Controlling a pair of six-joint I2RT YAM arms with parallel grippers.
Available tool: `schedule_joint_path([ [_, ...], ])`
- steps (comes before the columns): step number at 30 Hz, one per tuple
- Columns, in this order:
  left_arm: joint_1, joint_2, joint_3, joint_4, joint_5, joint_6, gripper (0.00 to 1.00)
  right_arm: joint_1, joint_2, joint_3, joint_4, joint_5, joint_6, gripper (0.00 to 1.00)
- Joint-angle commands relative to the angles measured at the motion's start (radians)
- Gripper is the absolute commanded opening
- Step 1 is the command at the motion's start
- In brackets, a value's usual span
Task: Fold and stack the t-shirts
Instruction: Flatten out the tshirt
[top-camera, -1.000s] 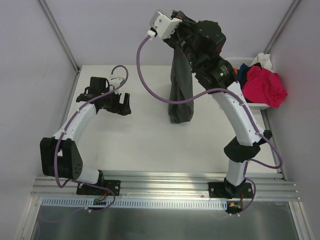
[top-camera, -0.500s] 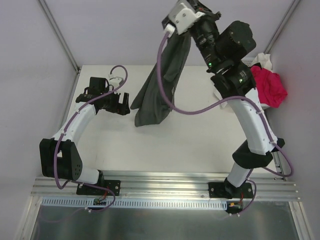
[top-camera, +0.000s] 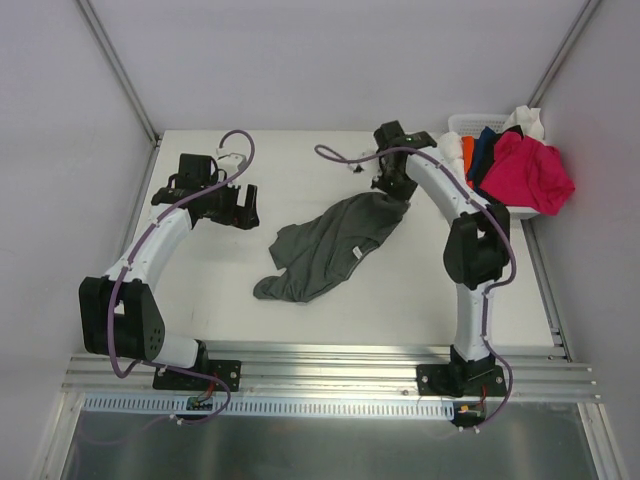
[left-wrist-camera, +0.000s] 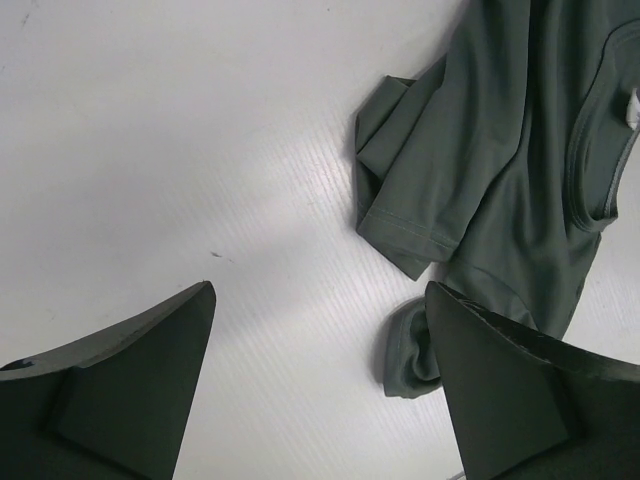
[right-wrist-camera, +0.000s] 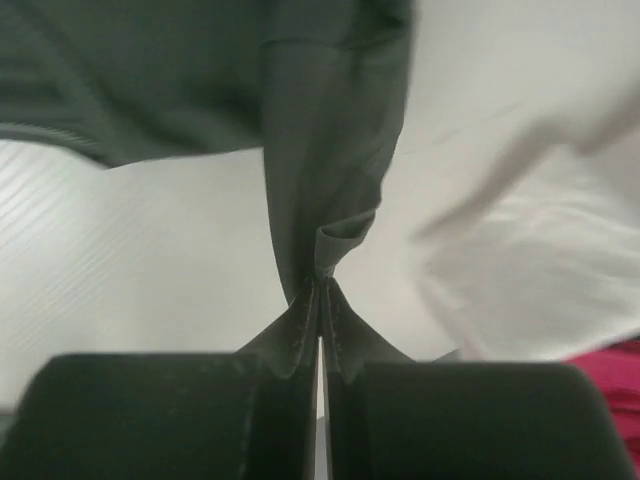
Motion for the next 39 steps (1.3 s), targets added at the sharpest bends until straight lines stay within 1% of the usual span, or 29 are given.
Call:
schedule_joint_path([
  [1,0.003,-0.021,0.027,-0.017,0.067,0.027,0.87,0.056,-0.101,0.029,-0.216,-0.072,0.068,0.0],
  [2,0.001,-0.018,0.028,-0.022,0.123,0.03,0.85,0.056,-0.101,0.032,-0.221,-0.077,0.07,0.0],
  [4,-0.01,-0.014,0.013,-0.029,0.154,0.041,0.82,0.059,-0.105,0.027,-0.216,-0.067,0.071,0.0],
  [5,-0.04,-0.011,-0.002,-0.036,0.144,0.054,0.82,0.057,-0.107,0.029,-0.211,-0.056,0.075,0.01],
  [7,-0.094,-0.015,-0.027,-0.049,0.086,0.126,0.82,0.051,-0.113,0.021,-0.202,-0.03,0.076,0.01],
  [8,-0.147,-0.02,-0.054,-0.049,0.05,0.152,0.82,0.051,-0.124,0.012,-0.195,-0.01,0.079,0.01],
  [9,-0.169,-0.021,-0.067,-0.049,-0.008,0.189,0.83,0.045,-0.131,-0.003,-0.173,0.034,0.079,0.0],
  [12,-0.218,-0.006,-0.094,-0.048,-0.078,0.209,0.83,0.014,-0.173,-0.051,-0.147,0.081,0.085,0.0],
  [15,-0.234,0.051,-0.09,-0.049,-0.088,0.196,0.83,-0.021,-0.202,-0.063,-0.149,0.078,0.088,0.01],
  [20,-0.235,0.162,-0.016,-0.049,-0.062,0.159,0.82,-0.027,-0.198,-0.033,-0.15,0.066,0.104,0.0],
  [23,-0.244,0.245,0.054,-0.049,-0.045,0.15,0.78,-0.027,-0.193,-0.01,-0.161,0.058,0.107,0.01],
  [25,-0.256,0.313,0.091,-0.049,-0.044,0.148,0.74,-0.027,-0.201,-0.013,-0.161,0.059,0.104,0.01],
  [28,-0.296,0.373,0.159,-0.051,-0.062,0.154,0.72,-0.029,-0.21,-0.039,-0.162,0.056,0.104,0.0],
  [30,-0.324,0.388,0.197,-0.051,-0.079,0.15,0.72,-0.029,-0.22,-0.059,-0.158,0.047,0.107,0.0],
  [32,-0.339,0.402,0.217,-0.054,-0.079,0.148,0.69,-0.027,-0.227,-0.063,-0.156,0.047,0.105,0.01],
  [33,-0.341,0.407,0.219,-0.056,-0.076,0.144,0.67,-0.027,-0.228,-0.062,-0.152,0.052,0.104,0.0],
  [36,-0.35,0.414,0.216,-0.06,-0.074,0.14,0.65,-0.035,-0.228,-0.053,-0.149,0.05,0.105,0.0],
  [37,-0.352,0.419,0.213,-0.06,-0.074,0.14,0.62,-0.038,-0.227,-0.053,-0.149,0.049,0.105,0.0],
  [39,-0.353,0.425,0.203,-0.06,-0.073,0.14,0.61,-0.038,-0.225,-0.054,-0.147,0.046,0.107,0.0],
])
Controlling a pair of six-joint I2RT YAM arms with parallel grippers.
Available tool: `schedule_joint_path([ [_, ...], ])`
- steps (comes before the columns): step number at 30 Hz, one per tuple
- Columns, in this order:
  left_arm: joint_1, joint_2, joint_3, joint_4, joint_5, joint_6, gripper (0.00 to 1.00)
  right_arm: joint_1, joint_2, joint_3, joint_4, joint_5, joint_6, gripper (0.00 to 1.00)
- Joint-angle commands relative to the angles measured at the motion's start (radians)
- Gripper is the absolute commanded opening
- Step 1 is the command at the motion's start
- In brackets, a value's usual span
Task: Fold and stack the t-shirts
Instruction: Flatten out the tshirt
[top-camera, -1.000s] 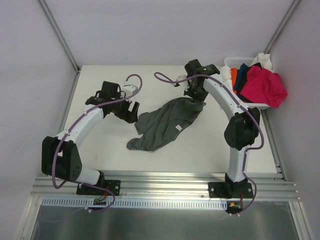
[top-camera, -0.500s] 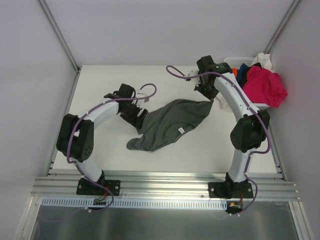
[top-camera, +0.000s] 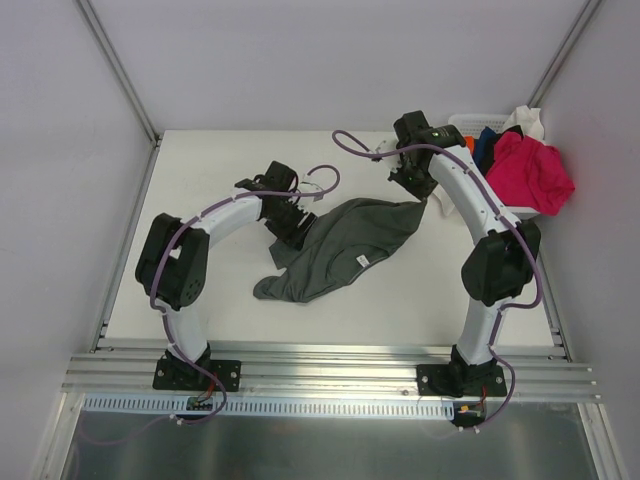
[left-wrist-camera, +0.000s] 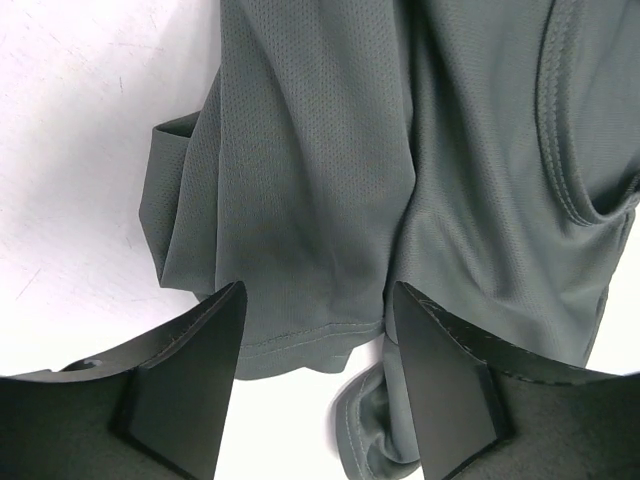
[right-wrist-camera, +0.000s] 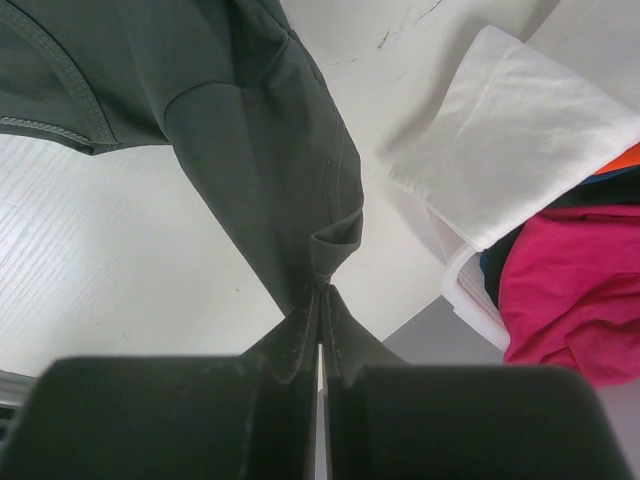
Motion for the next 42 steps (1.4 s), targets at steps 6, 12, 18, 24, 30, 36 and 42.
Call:
schedule_joint_path([
  [6,0.0,0.055,0.008,-0.017,0.006,-0.011,0.6,-0.007,-0.051,0.019,-0.008,-0.002,0.017,0.01],
  [12,0.002,0.121,0.046,-0.029,-0.001,-0.011,0.19,-0.008,-0.034,0.04,-0.009,-0.002,0.019,0.01],
  [18,0.012,0.079,0.08,-0.027,-0.061,-0.022,0.0,-0.007,-0.036,0.039,-0.006,0.006,0.019,0.01],
  [24,0.092,0.032,0.15,-0.027,-0.109,0.007,0.01,-0.008,-0.037,0.036,-0.003,0.018,0.016,0.0],
  [30,0.187,0.104,0.276,-0.027,-0.178,0.021,0.09,-0.01,-0.028,0.046,-0.002,0.02,0.016,0.0],
  [36,0.229,0.188,0.412,-0.026,-0.28,0.04,0.23,-0.01,-0.028,0.039,-0.003,0.026,0.014,0.01],
  [42,0.239,0.288,0.553,-0.02,-0.395,0.082,0.98,-0.008,-0.023,0.037,-0.002,0.032,0.014,0.0],
])
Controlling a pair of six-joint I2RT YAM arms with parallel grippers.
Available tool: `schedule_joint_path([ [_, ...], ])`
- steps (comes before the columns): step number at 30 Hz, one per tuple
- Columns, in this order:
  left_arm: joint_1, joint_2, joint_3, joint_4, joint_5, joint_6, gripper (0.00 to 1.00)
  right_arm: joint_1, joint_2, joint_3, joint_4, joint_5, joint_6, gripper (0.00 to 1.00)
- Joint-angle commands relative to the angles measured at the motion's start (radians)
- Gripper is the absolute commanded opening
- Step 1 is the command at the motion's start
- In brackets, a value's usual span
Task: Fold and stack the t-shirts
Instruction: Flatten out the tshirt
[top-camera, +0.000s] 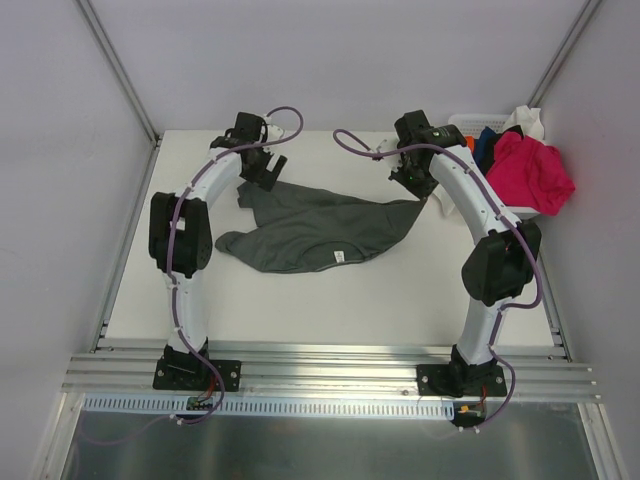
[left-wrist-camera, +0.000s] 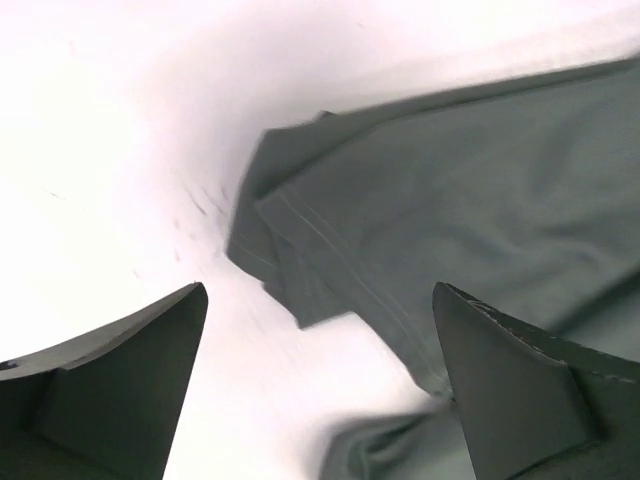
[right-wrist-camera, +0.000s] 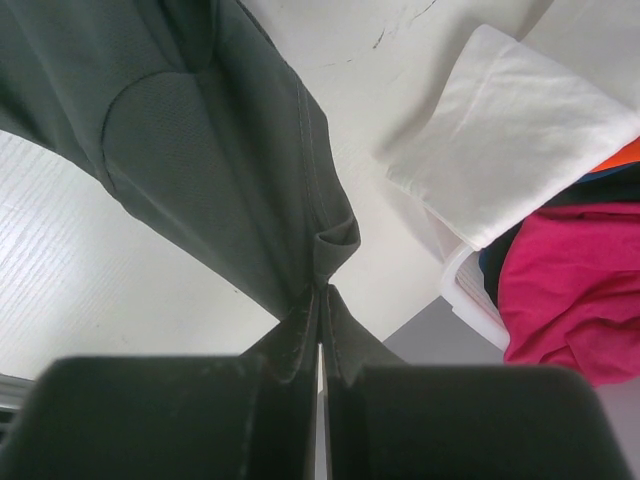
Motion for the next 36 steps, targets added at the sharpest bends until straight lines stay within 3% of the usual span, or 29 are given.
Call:
schedule_joint_path([
  [1,0.004,0.047,0.105,-0.006,-0.096,0.044,0.99,-0.004,-0.02,0.037,-0.009,0.03,0.01,0.0],
  [3,0.002,0.044,0.122,-0.006,-0.091,0.045,0.99,-0.004,-0.017,0.04,-0.01,0.03,0.01,0.0],
  [6,0.002,-0.043,0.028,-0.007,-0.018,0.021,0.89,-0.001,-0.017,0.041,-0.006,0.032,0.01,0.0],
  [11,-0.001,-0.199,-0.186,-0.001,0.087,0.001,0.48,-0.001,-0.014,0.046,-0.003,0.033,0.01,0.0],
  [15,-0.014,-0.252,-0.347,0.02,0.097,0.05,0.37,0.002,-0.005,0.061,-0.003,0.026,0.013,0.0],
  [17,-0.024,-0.272,-0.386,0.039,0.098,0.09,0.43,0.006,0.003,0.063,-0.004,0.021,0.013,0.0],
  [18,-0.033,-0.273,-0.415,0.048,0.088,0.106,0.51,0.009,0.004,0.063,-0.004,0.021,0.013,0.0],
  [20,-0.066,-0.26,-0.433,0.05,0.056,0.171,0.55,0.012,0.012,0.067,-0.006,0.018,0.014,0.01],
  [25,-0.093,-0.229,-0.467,0.069,0.025,0.246,0.57,0.018,0.026,0.083,-0.009,0.012,0.018,0.01],
  [36,-0.091,-0.161,-0.372,0.076,-0.025,0.281,0.56,0.018,0.027,0.078,-0.009,0.014,0.016,0.01],
])
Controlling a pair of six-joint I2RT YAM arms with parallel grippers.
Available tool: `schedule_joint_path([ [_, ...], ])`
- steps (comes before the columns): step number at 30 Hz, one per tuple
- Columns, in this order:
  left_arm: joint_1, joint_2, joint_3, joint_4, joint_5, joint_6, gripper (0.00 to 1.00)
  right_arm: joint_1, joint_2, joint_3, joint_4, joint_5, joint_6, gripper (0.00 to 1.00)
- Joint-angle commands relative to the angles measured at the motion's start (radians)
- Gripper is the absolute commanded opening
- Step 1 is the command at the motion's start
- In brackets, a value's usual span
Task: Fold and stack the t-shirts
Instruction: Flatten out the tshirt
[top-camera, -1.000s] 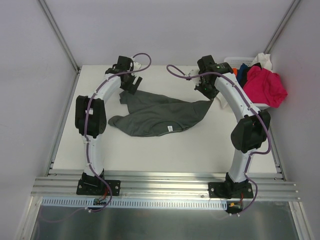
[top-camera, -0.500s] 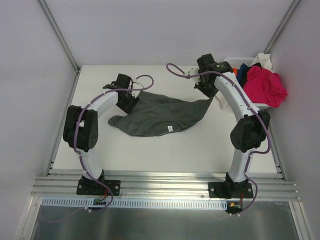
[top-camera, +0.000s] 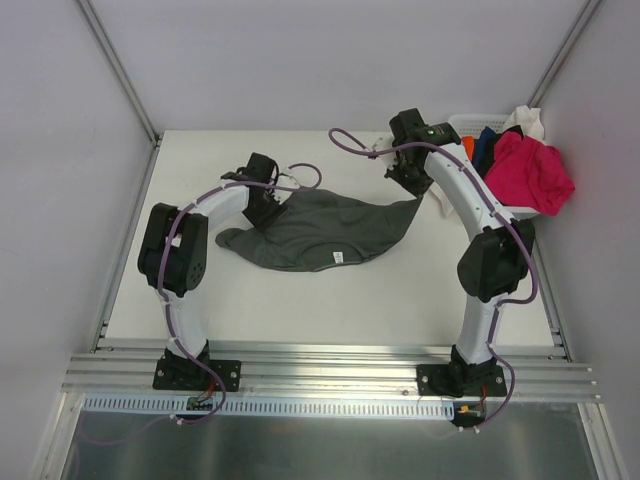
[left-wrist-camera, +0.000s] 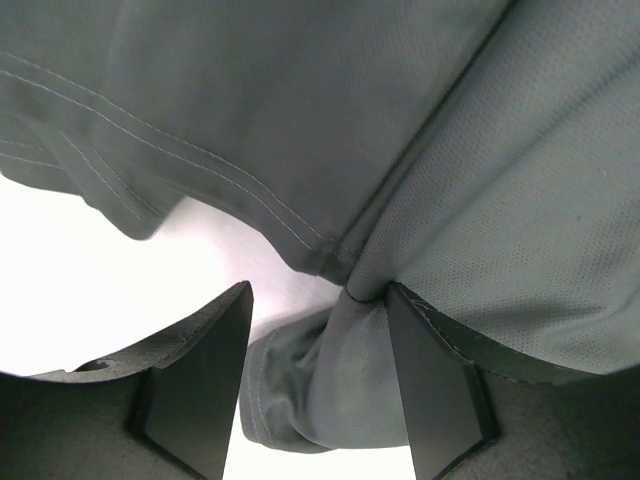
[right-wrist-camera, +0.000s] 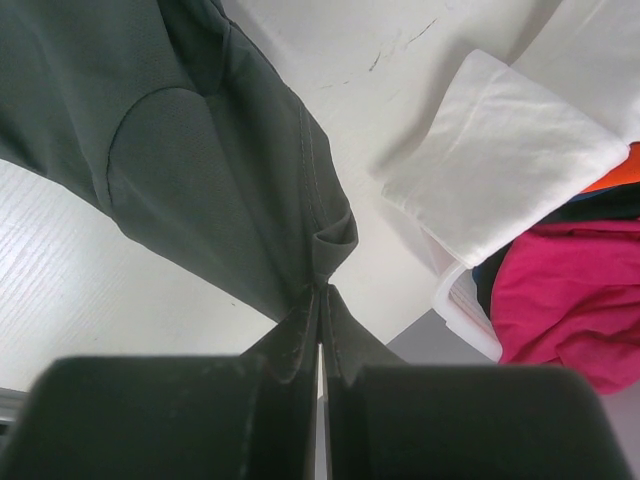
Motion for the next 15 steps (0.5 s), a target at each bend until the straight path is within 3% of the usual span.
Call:
schedule_joint_path([
  [1,0.007,-0.005,0.056,0.007,-0.022,0.034,0.56,0.004,-0.011,0.035,-0.012,0.009,0.014,0.01],
  [9,0.007,-0.131,0.045,0.007,0.014,0.029,0.56,0.005,0.001,0.044,-0.007,0.015,0.012,0.01],
  [15,0.007,-0.065,0.056,0.007,0.01,0.058,0.56,0.005,0.03,0.079,-0.013,0.011,0.014,0.0],
])
